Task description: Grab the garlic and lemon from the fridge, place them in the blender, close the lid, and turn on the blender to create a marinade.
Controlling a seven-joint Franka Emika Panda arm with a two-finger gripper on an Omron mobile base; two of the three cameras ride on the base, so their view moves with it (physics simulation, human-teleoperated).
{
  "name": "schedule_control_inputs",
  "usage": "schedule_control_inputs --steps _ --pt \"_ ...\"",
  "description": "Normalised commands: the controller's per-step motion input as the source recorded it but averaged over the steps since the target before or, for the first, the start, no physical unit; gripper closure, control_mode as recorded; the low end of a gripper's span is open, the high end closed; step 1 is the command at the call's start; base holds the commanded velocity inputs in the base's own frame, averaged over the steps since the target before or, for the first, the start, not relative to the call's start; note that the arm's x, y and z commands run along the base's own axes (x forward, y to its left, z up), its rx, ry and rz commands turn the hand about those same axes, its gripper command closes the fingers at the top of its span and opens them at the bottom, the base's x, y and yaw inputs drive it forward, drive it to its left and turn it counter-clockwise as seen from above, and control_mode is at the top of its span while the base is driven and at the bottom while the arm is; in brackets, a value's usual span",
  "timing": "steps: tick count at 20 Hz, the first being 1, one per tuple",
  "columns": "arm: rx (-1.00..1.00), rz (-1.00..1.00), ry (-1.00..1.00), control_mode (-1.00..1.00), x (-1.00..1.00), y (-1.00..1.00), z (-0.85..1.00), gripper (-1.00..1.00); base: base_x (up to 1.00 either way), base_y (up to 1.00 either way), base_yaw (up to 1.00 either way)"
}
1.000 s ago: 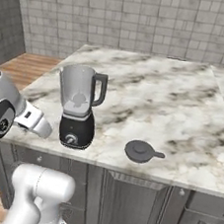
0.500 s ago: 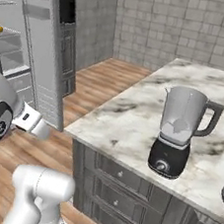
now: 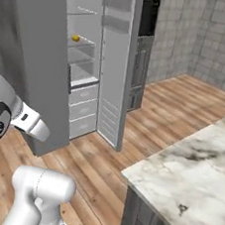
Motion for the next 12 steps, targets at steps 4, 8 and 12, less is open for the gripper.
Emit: schedule_control_inputs --steps 4,8,12 --pt "0.0 0.0 0.0 1.0 0.0 0.0 0.0 -1.0 1.0 0.02 0.39" --pt "0.0 0.0 0.0 1.0 0.0 0.0 0.0 -1.0 1.0 0.0 0.29" --pt "0.0 0.0 0.0 1.0 0.0 0.0 0.0 -1.0 1.0 0.0 0.26"
